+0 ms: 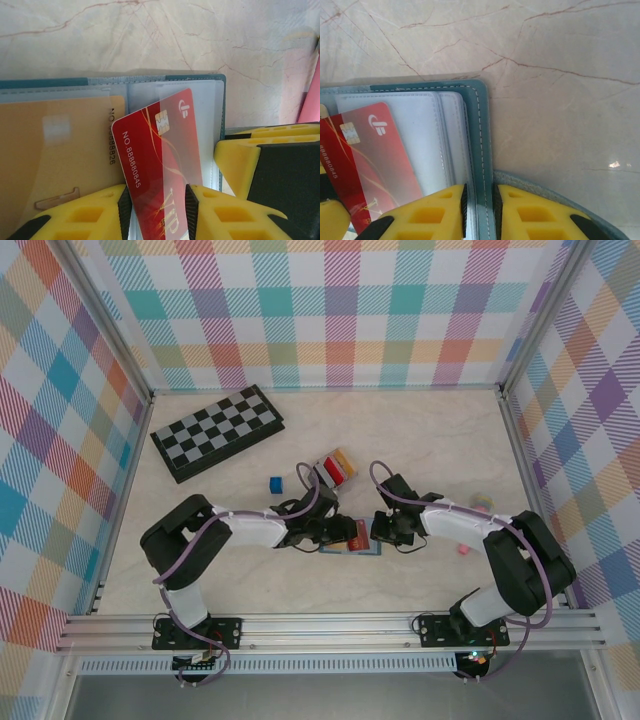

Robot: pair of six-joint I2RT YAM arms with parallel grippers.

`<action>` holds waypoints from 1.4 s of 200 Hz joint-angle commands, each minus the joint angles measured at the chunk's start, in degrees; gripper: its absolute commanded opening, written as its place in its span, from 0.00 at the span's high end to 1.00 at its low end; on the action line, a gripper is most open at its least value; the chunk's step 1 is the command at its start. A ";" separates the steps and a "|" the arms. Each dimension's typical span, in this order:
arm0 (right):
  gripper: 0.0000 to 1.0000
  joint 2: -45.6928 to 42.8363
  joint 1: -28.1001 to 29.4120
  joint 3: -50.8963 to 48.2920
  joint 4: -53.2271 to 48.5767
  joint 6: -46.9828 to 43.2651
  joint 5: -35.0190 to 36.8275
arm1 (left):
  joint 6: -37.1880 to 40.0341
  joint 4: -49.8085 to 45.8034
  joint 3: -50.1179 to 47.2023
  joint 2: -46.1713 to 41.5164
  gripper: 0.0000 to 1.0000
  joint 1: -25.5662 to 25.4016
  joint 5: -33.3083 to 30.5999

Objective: Put the credit cards into the card holder
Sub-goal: Insert the credit card into the card slot.

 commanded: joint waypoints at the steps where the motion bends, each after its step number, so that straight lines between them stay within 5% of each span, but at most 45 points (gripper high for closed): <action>1: 0.78 1.43 -0.56 -0.61 0.49 0.24 0.21 | 2.73 -3.21 2.55 2.17 0.64 -0.52 -0.33; 121: 0.78 0.69 -2.90 -3.57 4.72 1.79 -2.28 | 7.80 -6.58 8.99 5.35 0.62 -0.52 2.43; 191: 0.78 1.18 -3.73 -3.81 8.13 0.44 -6.04 | 7.73 -6.42 8.18 3.15 0.53 -0.56 2.84; 223: 0.78 1.68 -4.16 -3.26 11.10 -5.10 -11.48 | 3.85 -5.04 3.41 -1.41 0.44 -0.52 -1.13; 280: 0.76 2.57 -4.85 0.58 6.11 -13.41 -9.50 | -0.83 -5.73 -4.02 -9.37 0.37 -0.52 -8.16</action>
